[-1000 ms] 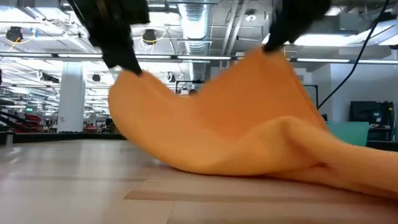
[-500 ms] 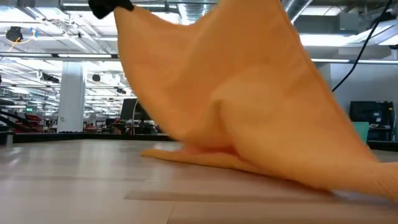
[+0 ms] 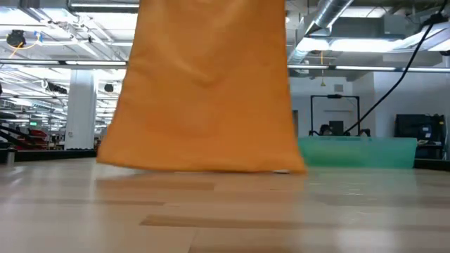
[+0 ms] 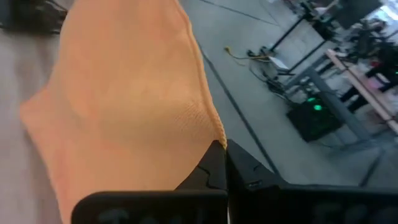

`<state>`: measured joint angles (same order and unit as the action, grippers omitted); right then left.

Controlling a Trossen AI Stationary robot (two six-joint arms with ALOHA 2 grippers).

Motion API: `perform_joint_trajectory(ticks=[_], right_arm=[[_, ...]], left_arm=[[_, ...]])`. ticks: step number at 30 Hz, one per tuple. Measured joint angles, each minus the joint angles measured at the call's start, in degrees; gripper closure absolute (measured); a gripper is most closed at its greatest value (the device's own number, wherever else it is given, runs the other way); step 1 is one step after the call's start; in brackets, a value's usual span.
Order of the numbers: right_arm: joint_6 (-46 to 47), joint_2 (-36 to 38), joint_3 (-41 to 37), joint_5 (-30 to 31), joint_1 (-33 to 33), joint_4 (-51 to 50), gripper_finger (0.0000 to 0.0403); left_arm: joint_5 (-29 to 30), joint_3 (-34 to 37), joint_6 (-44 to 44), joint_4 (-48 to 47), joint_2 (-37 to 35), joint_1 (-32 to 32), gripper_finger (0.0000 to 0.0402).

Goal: Roll microfiber towels into tight, uniform cylinder then place into a basket
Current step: Fold the orange microfiber towel

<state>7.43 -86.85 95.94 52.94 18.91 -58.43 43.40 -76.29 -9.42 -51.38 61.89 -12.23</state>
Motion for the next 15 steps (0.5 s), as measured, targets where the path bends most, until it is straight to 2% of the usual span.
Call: perform_joint_trajectory(ticks=[8, 11, 15], right_arm=[[-12.8, 0.0, 0.0, 2.6, -5.3, 7.6, 0.0398], [-17.5, 0.0, 0.0, 1.5, -5.1, 9.8, 0.0397], [-17.3, 0.0, 0.0, -5.8, -4.2, 10.5, 0.0396]], left_arm=[[4.0, -4.9, 14.7, 2.7, 0.0, 6.3, 0.0401], [2.7, -6.0, 14.5, 1.6, -0.1, 6.6, 0.0401], [-2.8, -6.7, 8.2, -4.8, -0.9, 5.4, 0.0402]])
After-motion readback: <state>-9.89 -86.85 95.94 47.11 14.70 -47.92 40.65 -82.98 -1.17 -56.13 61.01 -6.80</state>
